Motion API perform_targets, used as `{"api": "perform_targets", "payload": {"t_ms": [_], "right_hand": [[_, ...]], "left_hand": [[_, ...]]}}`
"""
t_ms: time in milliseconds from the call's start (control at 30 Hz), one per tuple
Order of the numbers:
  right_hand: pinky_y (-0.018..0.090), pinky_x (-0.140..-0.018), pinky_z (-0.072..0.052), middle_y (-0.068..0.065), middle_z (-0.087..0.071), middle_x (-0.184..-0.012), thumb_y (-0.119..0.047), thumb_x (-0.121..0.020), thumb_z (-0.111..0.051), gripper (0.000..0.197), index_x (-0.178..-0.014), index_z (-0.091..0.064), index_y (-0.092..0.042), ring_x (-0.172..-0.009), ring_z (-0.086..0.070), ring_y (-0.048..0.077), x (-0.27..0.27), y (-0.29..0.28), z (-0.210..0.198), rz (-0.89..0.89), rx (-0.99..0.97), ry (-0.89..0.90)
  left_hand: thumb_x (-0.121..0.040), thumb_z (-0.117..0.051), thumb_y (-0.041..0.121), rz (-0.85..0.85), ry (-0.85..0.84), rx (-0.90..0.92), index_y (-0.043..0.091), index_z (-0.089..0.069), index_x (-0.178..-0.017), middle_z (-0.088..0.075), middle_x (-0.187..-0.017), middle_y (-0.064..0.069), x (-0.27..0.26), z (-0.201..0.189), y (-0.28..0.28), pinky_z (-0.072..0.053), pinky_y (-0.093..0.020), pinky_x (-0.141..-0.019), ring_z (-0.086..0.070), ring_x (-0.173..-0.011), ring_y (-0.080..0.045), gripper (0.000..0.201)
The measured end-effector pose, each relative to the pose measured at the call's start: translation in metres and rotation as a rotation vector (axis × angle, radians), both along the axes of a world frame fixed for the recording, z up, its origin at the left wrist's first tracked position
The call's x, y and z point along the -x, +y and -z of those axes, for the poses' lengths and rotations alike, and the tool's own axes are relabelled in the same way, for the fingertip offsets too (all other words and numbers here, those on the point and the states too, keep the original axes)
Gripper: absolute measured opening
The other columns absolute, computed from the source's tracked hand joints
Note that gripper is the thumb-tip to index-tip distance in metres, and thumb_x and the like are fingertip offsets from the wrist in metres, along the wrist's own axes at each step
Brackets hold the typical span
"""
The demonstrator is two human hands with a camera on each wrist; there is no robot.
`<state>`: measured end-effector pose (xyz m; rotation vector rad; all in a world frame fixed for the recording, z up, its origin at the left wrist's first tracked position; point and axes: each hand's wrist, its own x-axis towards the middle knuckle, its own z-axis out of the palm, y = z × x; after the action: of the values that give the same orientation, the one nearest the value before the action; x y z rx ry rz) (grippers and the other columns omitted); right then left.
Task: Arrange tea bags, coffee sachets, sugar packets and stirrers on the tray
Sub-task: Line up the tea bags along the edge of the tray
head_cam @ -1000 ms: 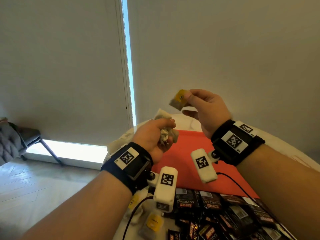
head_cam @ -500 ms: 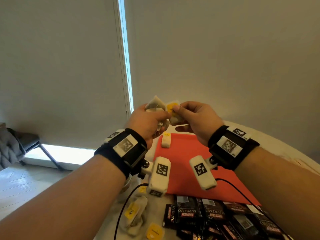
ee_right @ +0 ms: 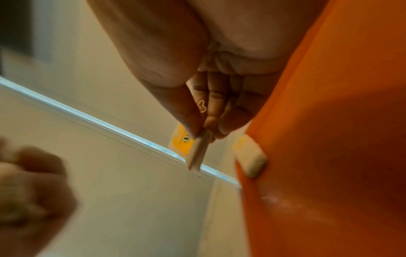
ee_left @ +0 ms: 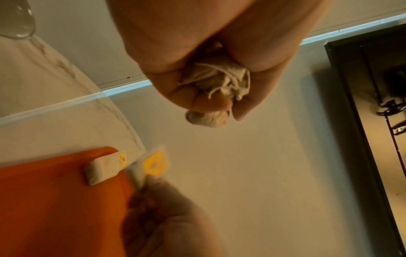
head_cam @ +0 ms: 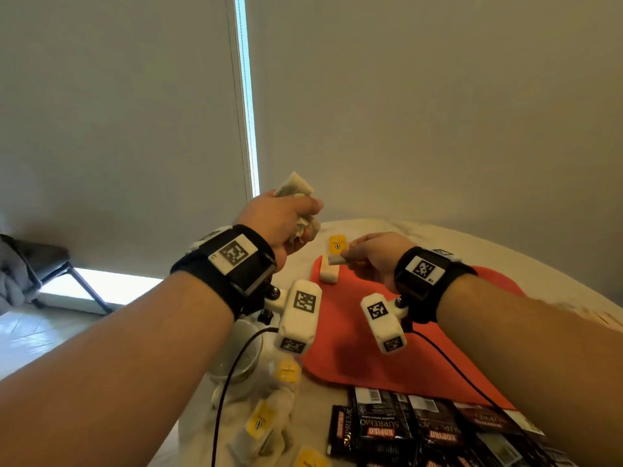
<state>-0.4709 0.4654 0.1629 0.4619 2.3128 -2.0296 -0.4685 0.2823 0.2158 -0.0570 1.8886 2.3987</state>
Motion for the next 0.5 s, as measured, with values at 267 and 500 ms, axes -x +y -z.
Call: {"api": "perform_targets", "payload": {"t_ms": [267,500], "right_hand": [[0.047,-0.089,-0.060,0.016,-0.076,-0.101,-0.011,-0.074,-0.086,0.021,-0.090,-0.074,-0.007,-0.094,-0.074,0.031,0.032,-0.005,0.042,-0.010,-0.282,-0.212],[0.038,-0.071,-0.060,0.020,-0.069,-0.076,0.005,-0.085,-0.076,0.011,-0.080,-0.067,0.004,-0.061,-0.065,0.024,0.037,-0.014,0.047,-0.002,-0.196,-0.259]], "left_hand": [[-0.086,-0.082,0.008,0.031,-0.037,-0.006,0.014,-0.064,-0.123,-0.068,-0.104,-0.015,0.007,0.004,-0.007,-0.050,-0.021,-0.047,-0.069,-0.078,-0.023,0.042],[-0.086,-0.082,0.008,0.031,-0.033,0.004,0.011,-0.064,-0.125,-0.067,-0.102,-0.013,0.014,0.004,-0.013,-0.049,-0.020,-0.045,-0.067,-0.079,-0.024,0.042]]}}
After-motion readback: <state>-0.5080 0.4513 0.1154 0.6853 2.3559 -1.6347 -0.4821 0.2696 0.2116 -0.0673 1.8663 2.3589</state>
